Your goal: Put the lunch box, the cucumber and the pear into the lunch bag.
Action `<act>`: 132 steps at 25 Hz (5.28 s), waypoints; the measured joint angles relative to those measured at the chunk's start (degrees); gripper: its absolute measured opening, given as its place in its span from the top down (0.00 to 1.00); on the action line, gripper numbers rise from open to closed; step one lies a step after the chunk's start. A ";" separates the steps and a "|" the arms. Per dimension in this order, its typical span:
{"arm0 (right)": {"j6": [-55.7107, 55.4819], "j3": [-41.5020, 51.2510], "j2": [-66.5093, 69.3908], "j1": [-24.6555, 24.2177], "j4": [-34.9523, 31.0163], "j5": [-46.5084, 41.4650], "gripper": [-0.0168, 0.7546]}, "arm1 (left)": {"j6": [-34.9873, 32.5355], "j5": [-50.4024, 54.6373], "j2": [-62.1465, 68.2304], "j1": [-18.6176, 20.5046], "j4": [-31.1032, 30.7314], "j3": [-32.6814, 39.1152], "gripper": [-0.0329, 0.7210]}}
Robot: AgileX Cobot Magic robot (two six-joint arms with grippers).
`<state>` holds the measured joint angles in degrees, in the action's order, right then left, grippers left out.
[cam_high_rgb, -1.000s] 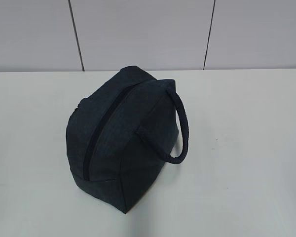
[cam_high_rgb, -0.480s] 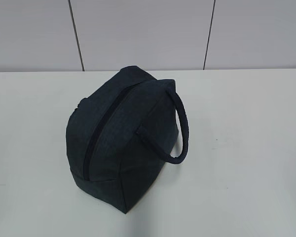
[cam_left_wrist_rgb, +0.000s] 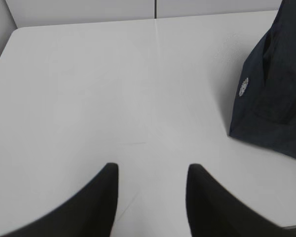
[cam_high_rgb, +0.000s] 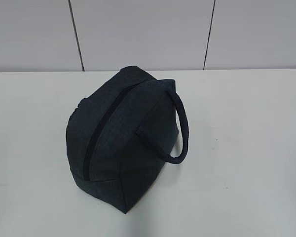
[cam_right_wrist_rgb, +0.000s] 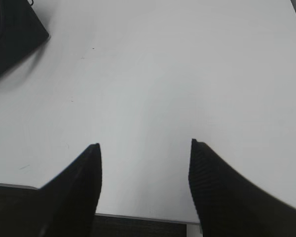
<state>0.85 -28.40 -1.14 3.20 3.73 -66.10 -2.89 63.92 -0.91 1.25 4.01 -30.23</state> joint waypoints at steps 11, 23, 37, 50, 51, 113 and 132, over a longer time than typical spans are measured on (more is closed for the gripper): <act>0.00 0.00 0.00 0.00 0.00 0.02 0.40 | 0.00 0.00 0.00 -0.05 0.00 0.00 0.59; 0.00 0.00 0.00 0.00 0.00 0.02 0.40 | 0.00 0.00 0.00 -0.29 0.00 0.00 0.59; 0.00 0.00 0.00 0.00 0.00 0.02 0.40 | 0.00 0.00 0.00 -0.29 0.00 0.00 0.59; 0.00 0.00 0.00 0.00 0.00 0.02 0.40 | 0.00 0.00 0.00 -0.29 0.52 0.00 0.59; 0.00 0.00 0.00 0.00 0.00 0.02 0.40 | 0.00 0.00 0.00 -0.29 0.92 0.00 0.59; 0.00 0.00 0.00 0.00 0.00 0.02 0.40 | -0.06 0.00 0.00 -0.29 -2.35 0.00 0.59; 0.00 0.00 0.00 0.00 0.00 0.02 0.40 | -0.06 0.00 0.00 -0.29 -2.35 0.00 0.59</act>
<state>0.85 -28.40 -1.14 3.20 3.73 -66.08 -2.95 63.92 -0.91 0.95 1.66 -30.23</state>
